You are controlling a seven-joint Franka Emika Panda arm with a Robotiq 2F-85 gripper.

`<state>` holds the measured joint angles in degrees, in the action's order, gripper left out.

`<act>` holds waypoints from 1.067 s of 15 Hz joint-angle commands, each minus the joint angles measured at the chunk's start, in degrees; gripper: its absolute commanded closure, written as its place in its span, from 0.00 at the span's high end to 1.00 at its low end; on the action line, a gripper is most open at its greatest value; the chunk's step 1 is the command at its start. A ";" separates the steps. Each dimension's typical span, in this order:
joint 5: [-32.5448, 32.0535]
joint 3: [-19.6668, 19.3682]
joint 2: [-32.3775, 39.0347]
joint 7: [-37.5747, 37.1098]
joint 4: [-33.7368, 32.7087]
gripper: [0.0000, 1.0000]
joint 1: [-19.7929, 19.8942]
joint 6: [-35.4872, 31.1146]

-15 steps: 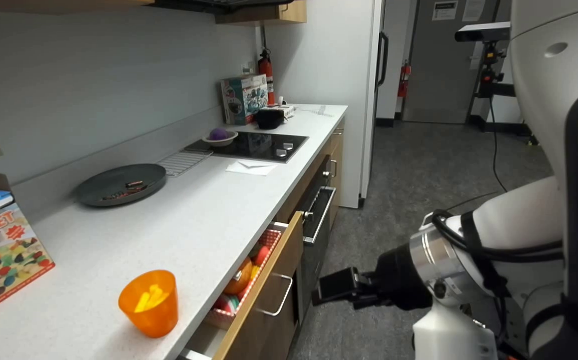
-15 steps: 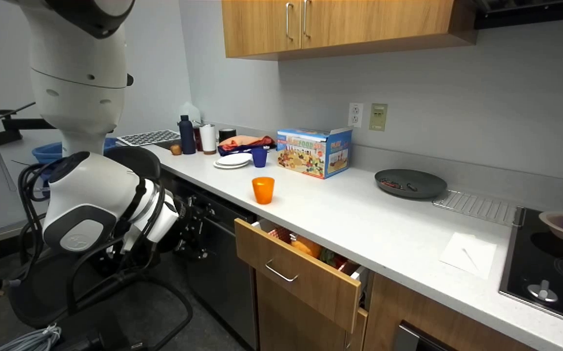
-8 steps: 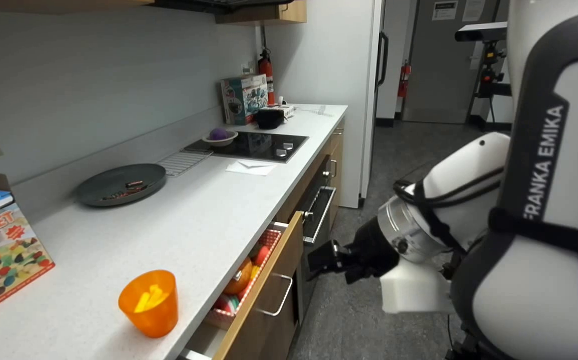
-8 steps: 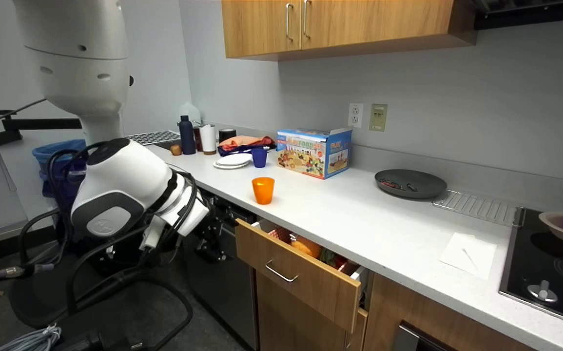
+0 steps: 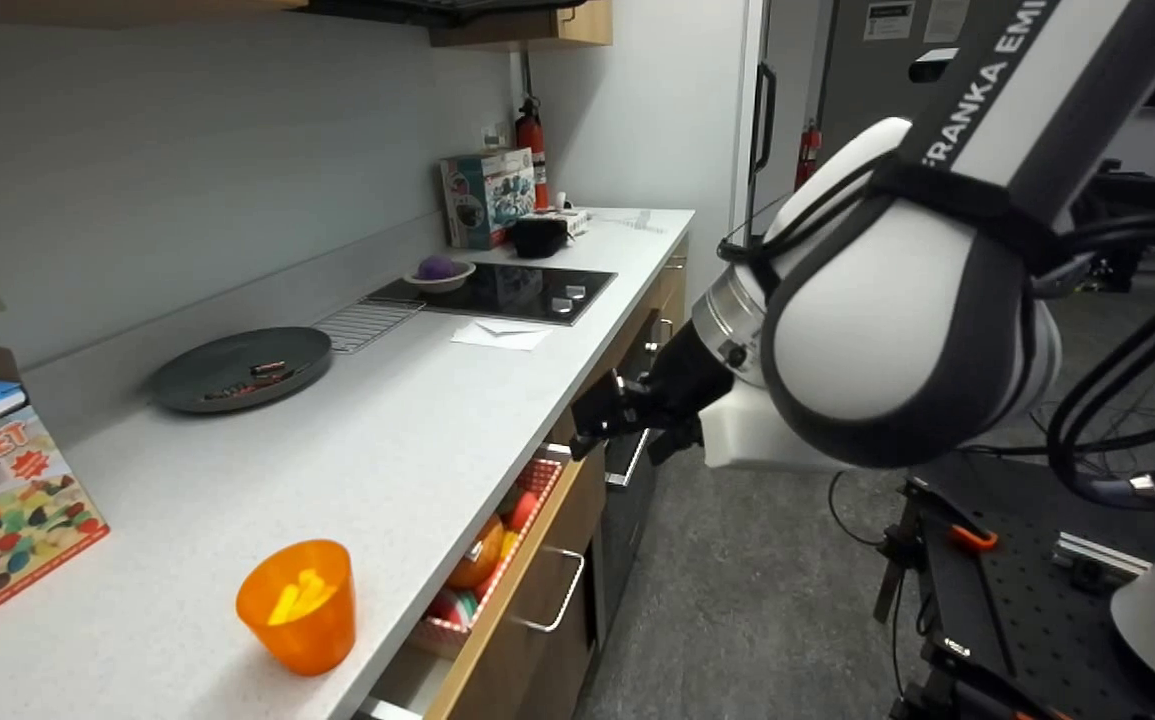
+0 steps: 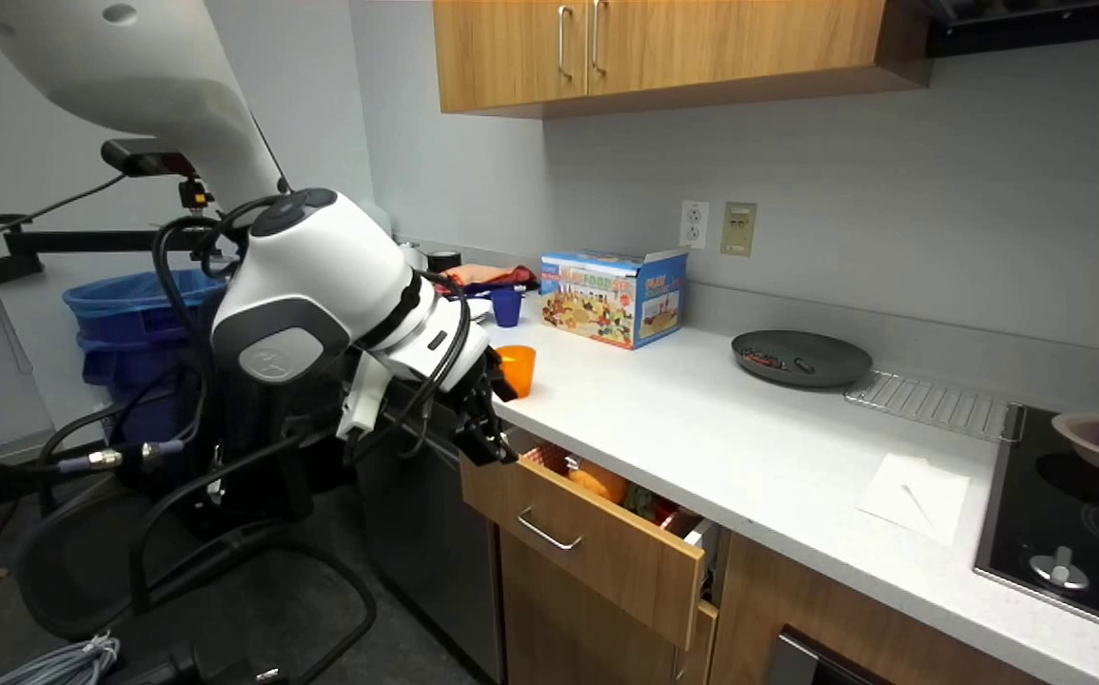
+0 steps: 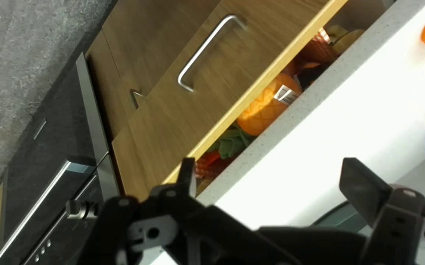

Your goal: Open the top draw of the kitchen unit

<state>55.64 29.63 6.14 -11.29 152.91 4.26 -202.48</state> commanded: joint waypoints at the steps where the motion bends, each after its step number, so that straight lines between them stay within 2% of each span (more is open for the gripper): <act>1: -1.68 -7.45 -1.33 -1.24 -0.30 1.00 -6.44 2.60; 6: -1.27 -7.80 -1.93 -0.34 -1.96 1.00 -6.30 5.06; 7: 1.26 -2.90 -0.33 4.09 -2.42 1.00 -1.36 2.94; 9: 1.08 -5.30 0.94 8.14 -2.83 1.00 -2.11 4.08; 14: -6.33 -10.45 1.92 18.94 -5.53 1.00 -0.68 12.89; 15: -14.77 -16.19 1.39 14.86 -4.62 1.00 -4.10 15.09; 16: -18.52 -17.41 1.36 15.06 -4.96 1.00 -4.37 17.42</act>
<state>47.60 18.64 7.58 3.95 148.85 2.54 -190.80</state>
